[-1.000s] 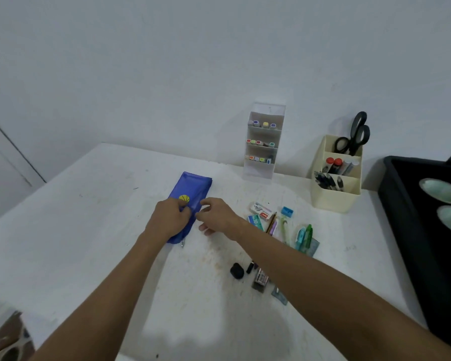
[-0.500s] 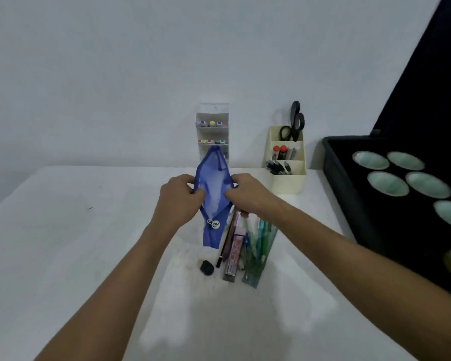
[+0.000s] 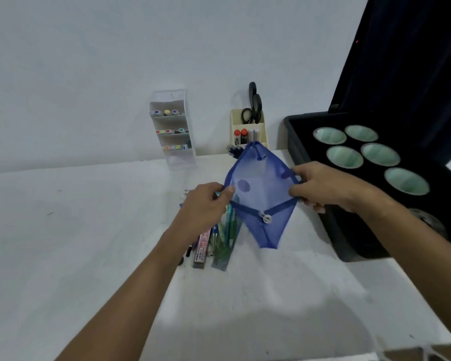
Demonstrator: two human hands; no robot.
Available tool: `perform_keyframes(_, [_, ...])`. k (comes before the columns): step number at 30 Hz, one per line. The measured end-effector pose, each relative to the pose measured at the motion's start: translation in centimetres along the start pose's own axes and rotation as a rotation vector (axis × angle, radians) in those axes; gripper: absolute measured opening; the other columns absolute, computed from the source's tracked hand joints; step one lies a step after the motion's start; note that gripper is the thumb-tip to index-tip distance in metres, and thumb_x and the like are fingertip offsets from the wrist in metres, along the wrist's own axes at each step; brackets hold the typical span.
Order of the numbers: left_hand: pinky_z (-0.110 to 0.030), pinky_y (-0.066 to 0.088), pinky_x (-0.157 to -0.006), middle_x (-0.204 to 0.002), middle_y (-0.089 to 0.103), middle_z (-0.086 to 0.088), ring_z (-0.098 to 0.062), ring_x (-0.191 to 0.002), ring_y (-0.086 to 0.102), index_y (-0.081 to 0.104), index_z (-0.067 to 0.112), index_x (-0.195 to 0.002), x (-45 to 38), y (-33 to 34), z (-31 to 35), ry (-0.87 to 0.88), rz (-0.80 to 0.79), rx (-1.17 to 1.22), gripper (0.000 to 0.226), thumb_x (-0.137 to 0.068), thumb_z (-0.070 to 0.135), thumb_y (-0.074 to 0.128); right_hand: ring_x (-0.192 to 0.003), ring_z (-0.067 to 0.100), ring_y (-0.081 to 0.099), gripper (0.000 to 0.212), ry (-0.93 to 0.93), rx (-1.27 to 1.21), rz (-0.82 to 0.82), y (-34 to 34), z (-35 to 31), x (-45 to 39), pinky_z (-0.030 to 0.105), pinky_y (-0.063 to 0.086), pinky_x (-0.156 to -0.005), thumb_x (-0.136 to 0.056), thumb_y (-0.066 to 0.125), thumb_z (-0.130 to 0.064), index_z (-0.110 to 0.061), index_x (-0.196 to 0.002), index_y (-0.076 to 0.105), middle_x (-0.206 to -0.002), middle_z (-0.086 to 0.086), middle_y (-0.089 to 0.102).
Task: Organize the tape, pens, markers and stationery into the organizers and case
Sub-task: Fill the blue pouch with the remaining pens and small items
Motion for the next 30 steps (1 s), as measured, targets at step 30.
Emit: perform_keyframes(30, [-0.033,0.053,-0.074,-0.106,0.059,-0.007,-0.020,-0.088,0.060,0.061,0.011,-0.106,0.2,6.3,-2.3,-0.181,0.053,-0.717,0.026,-0.099,0.030,0.044,-0.080,0.026,0.063,0.029,-0.406,0.423,0.162,1.0,2.0,-3.0,0.041,0.056,-0.073,-0.096,0.046,-0.022,-0.009,-0.117,0.061,-0.098,0.011,0.067])
Point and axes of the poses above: each hand's wrist, its own x-axis away from the middle knuckle, its own y-axis out of the palm, z = x × y, the point moved 7 cm from there along -x, towards the middle knuckle
